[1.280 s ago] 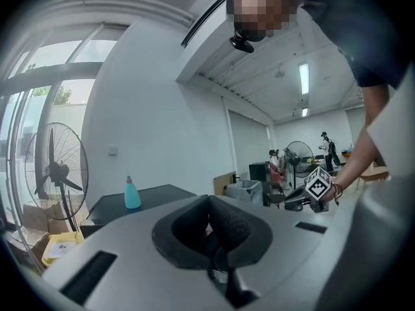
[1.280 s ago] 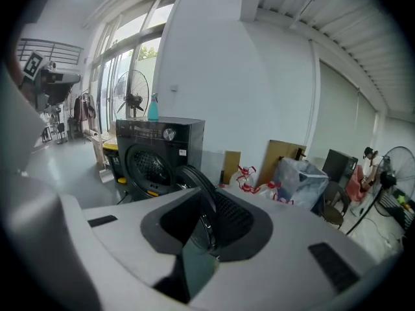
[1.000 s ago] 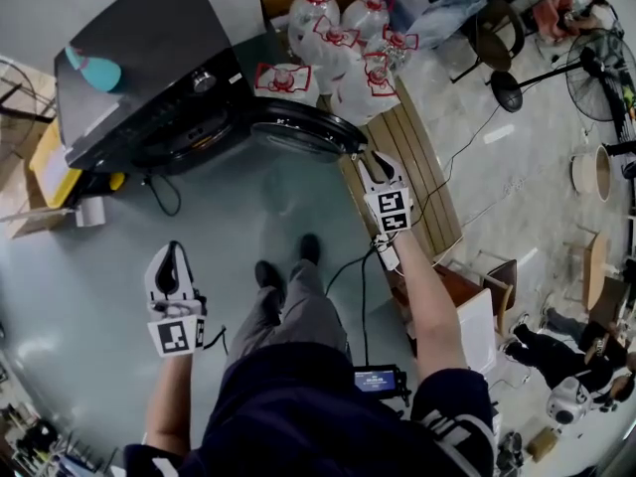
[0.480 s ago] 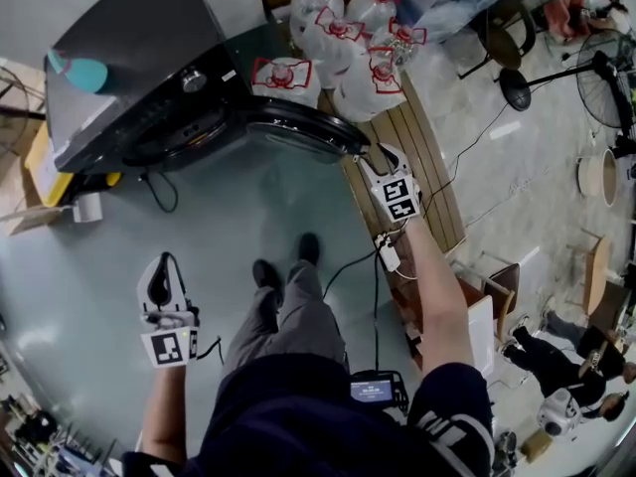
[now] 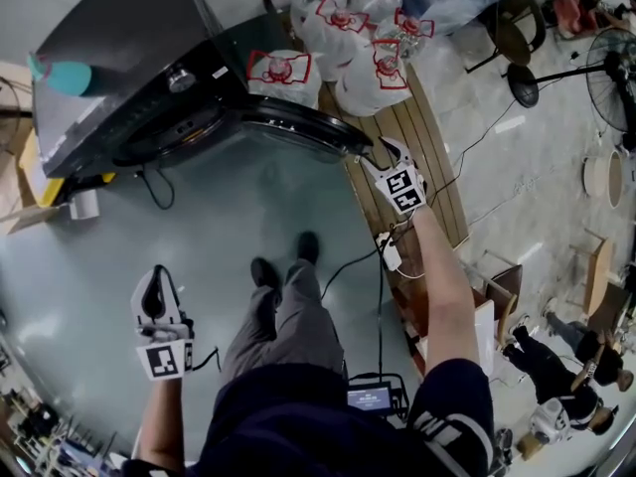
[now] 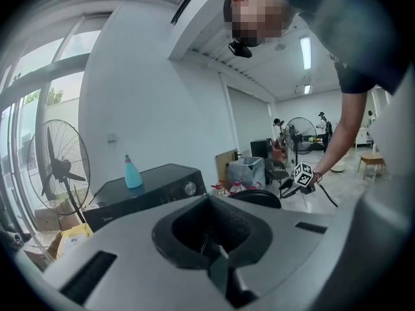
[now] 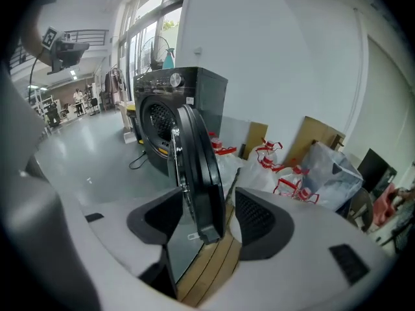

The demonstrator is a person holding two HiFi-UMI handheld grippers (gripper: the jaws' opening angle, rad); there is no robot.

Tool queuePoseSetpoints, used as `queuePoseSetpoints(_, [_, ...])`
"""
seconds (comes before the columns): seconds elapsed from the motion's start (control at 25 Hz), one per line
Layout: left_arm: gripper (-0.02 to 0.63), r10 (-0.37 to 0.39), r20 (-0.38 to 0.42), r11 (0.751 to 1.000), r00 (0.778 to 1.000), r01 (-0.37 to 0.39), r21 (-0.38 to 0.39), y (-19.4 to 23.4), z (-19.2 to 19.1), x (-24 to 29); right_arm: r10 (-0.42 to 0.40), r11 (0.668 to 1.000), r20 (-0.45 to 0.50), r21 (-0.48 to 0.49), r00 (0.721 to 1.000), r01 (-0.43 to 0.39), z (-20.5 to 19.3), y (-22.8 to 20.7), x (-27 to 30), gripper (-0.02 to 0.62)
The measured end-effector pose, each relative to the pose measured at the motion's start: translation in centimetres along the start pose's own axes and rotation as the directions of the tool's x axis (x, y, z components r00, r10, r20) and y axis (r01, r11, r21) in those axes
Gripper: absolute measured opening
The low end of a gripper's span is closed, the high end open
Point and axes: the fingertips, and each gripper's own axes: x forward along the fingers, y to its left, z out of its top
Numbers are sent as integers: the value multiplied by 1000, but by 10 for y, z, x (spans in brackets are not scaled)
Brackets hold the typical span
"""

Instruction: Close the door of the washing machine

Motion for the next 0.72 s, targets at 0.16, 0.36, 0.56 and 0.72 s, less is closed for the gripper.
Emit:
queuePoseSetpoints(0.16, [25,13,-23,1000,1000,-13,8,0,-13,5,61,998,-25,-7,998,-61,-17,-6,20,268])
queuePoseSetpoints(0.36, [25,28,-50,1000,998,-28,9,-2,-21,11,96,995,-43,-23,994,-97,-29,-13,36,273])
queuePoseSetpoints(0.56, [25,37,-66,999,997,-36,11,-4,-24,12,133,989,-65,-51,989,-136,-38,-14,46,270])
queuePoseSetpoints(0.72, [23,42,-64,999,997,-40,23,-3,-25,14,161,984,-88,-57,983,-166,-48,-17,54,239])
